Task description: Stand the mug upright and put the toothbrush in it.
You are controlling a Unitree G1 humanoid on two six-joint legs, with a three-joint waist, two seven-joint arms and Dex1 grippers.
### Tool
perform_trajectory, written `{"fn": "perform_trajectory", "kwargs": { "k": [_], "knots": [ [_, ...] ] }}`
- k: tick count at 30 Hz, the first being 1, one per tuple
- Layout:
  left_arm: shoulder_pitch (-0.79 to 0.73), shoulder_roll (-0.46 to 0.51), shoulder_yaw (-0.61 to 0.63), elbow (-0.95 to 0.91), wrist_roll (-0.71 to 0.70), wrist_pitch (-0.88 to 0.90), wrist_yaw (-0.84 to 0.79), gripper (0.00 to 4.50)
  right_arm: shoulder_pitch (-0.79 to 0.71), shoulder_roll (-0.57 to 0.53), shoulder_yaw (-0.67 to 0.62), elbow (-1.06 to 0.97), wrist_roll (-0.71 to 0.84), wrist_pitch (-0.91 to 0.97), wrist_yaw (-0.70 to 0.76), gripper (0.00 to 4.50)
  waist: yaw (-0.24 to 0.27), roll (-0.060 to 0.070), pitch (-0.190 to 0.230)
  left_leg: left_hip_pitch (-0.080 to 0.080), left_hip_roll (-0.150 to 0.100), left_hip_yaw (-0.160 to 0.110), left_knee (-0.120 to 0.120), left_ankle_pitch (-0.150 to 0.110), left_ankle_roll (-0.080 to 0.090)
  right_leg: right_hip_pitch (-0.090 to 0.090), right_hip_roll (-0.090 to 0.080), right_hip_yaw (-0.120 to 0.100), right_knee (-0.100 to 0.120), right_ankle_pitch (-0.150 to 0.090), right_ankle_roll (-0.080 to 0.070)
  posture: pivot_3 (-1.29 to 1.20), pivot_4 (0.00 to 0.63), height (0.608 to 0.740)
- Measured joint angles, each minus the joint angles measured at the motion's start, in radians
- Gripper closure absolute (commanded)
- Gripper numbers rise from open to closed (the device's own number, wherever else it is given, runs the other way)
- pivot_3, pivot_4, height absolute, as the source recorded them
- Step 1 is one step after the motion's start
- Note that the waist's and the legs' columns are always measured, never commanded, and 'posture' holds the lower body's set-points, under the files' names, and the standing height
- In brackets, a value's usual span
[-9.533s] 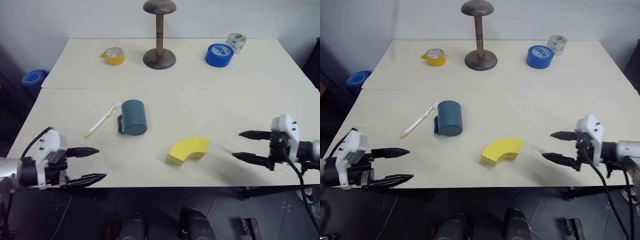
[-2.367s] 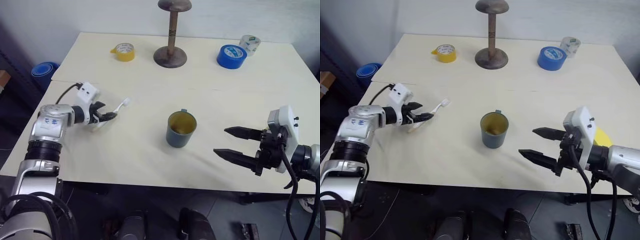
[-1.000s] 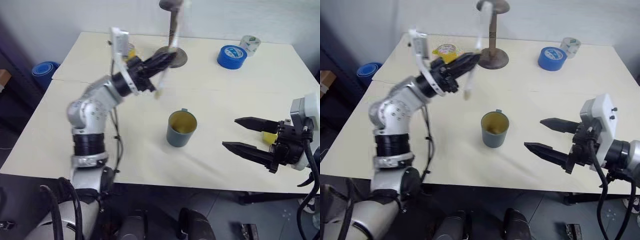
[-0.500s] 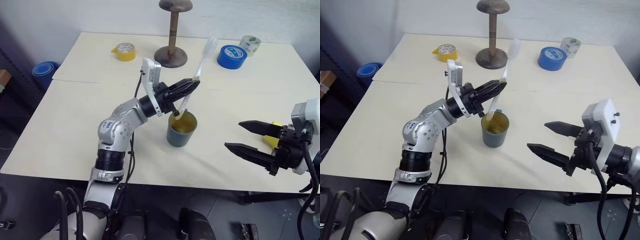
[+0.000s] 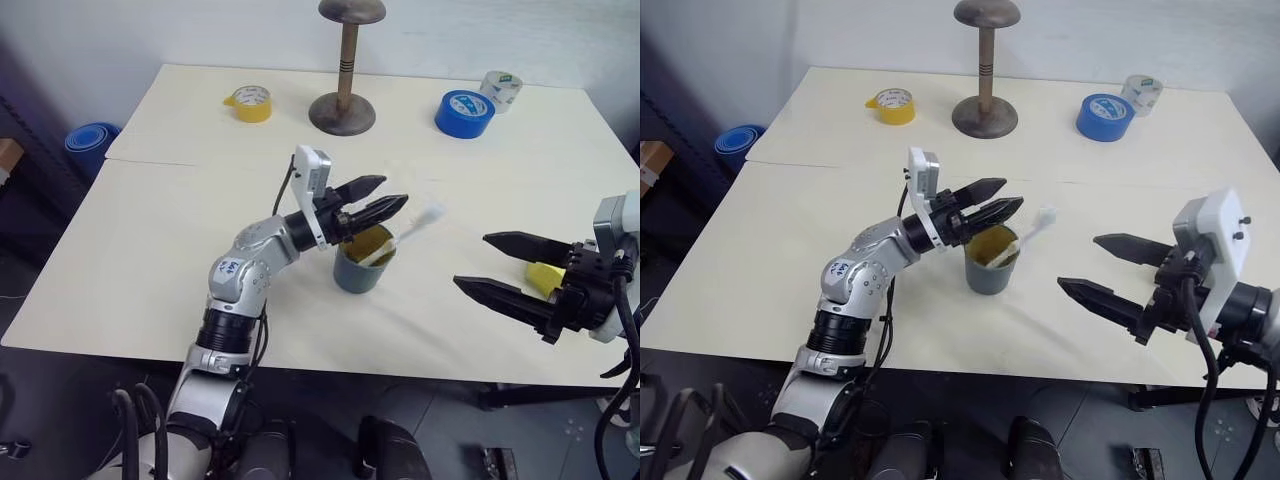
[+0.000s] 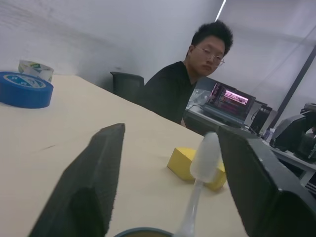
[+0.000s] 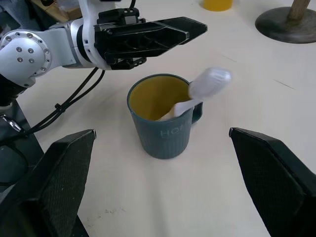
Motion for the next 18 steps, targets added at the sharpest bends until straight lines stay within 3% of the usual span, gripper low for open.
{"fn": "perform_trajectory", "kwargs": {
  "k": [1,4,8,12,14,18],
  "knots": [
    [0.003,0.029,0.009,-0.027,-0.021,0.033,-0.002,0.01,0.001,0.0,0.0,0.001,-0.001,0.0,0.005,0.0,-0.001,0.0,0.0,0.0,0.0,0.0,0.0,0.0,0.0,0.0,0.0,0.0,0.0,0.0,0.0,0.0,0.15,0.74],
    [-0.007,0.143,0.053,-0.095,-0.101,0.142,-0.024,0.01,0.008,0.0,0.0,0.008,-0.011,0.001,0.029,0.0,-0.006,0.0,0.0,0.001,0.001,0.0,0.0,0.0,0.0,0.0,0.001,0.0,0.001,0.0,0.0,0.0,0.15,0.74],
    [-0.048,0.474,0.135,-0.154,-0.195,0.289,-0.184,0.01,0.047,-0.001,0.0,0.058,-0.064,0.005,0.111,0.0,-0.016,0.001,0.0,0.002,0.001,0.0,-0.001,0.0,0.0,0.0,0.001,0.0,0.001,0.0,-0.001,0.0,0.15,0.74],
    [-0.018,0.833,0.125,-0.135,-0.17,0.268,-0.51,0.01,0.065,-0.029,0.003,0.123,-0.149,0.003,0.251,0.0,-0.023,0.001,-0.001,0.002,0.001,0.001,-0.003,0.0,-0.001,-0.001,0.001,0.001,0.0,-0.001,-0.001,0.0,0.15,0.74],
    [0.008,0.914,0.102,-0.107,-0.131,0.218,-0.614,0.01,0.065,-0.046,0.006,0.142,-0.18,0.002,0.318,0.0,-0.015,0.002,-0.001,0.001,0.001,0.001,-0.003,0.0,-0.001,-0.001,0.001,0.001,-0.001,-0.001,-0.001,0.0,0.15,0.74],
    [0.027,0.961,0.065,-0.069,-0.079,0.148,-0.713,0.01,0.055,-0.061,0.034,0.165,-0.219,0.001,0.417,0.0,-0.003,0.002,0.0,0.001,0.001,0.002,-0.003,0.0,-0.001,-0.001,0.001,0.001,-0.001,-0.001,-0.002,0.0,0.15,0.74]
  ]
}}
